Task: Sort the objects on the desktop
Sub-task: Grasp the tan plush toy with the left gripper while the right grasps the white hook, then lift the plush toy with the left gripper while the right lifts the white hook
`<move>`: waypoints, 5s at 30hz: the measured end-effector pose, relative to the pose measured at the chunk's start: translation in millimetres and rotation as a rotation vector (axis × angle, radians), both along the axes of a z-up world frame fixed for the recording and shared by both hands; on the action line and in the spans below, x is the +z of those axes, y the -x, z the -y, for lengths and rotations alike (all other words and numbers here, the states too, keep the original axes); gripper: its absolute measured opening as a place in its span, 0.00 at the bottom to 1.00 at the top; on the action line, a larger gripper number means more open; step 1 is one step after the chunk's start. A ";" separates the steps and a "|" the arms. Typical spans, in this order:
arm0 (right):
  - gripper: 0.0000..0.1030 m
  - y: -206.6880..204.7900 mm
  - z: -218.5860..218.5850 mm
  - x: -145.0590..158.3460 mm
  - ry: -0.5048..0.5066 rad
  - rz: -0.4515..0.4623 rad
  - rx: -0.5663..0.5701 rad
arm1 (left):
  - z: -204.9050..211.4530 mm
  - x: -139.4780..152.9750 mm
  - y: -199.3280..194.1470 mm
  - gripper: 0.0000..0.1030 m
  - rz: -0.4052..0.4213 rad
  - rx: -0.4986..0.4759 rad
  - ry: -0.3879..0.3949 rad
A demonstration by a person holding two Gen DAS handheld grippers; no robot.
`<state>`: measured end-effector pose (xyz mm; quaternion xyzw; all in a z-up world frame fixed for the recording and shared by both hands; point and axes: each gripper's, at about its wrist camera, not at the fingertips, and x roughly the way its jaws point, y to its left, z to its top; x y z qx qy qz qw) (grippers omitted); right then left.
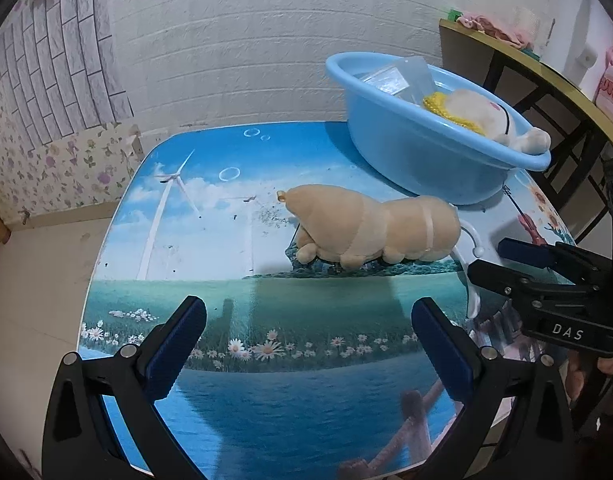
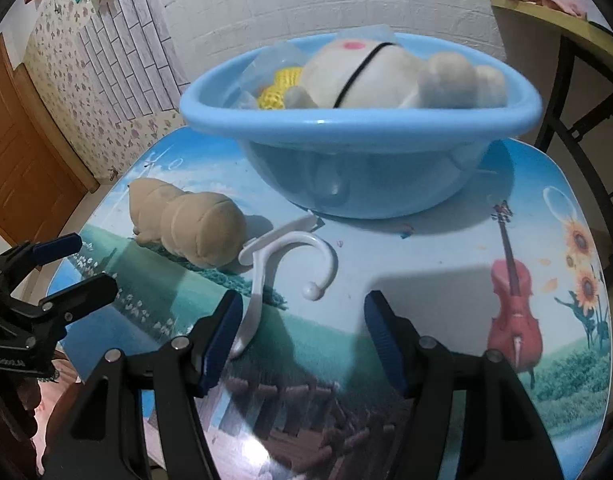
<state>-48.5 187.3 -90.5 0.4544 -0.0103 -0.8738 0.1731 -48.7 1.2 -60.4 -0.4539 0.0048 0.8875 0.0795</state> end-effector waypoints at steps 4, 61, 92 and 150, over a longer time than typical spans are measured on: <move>0.61 4.8 6.6 -0.8 -0.016 -0.013 0.019 | -0.1 -3.6 4.1 1.00 0.009 -0.001 -0.006; 0.36 -7.3 -46.1 10.5 0.041 -0.020 -0.009 | -50.8 7.6 38.6 0.51 -0.063 -0.211 0.027; 0.36 -30.1 -60.4 23.0 0.049 -0.034 -0.039 | -57.0 10.6 -1.6 0.49 -0.056 -0.282 0.047; 0.50 -47.8 -67.8 5.5 -0.009 -0.033 -0.050 | -16.5 -6.6 -15.6 0.45 -0.061 -0.045 0.038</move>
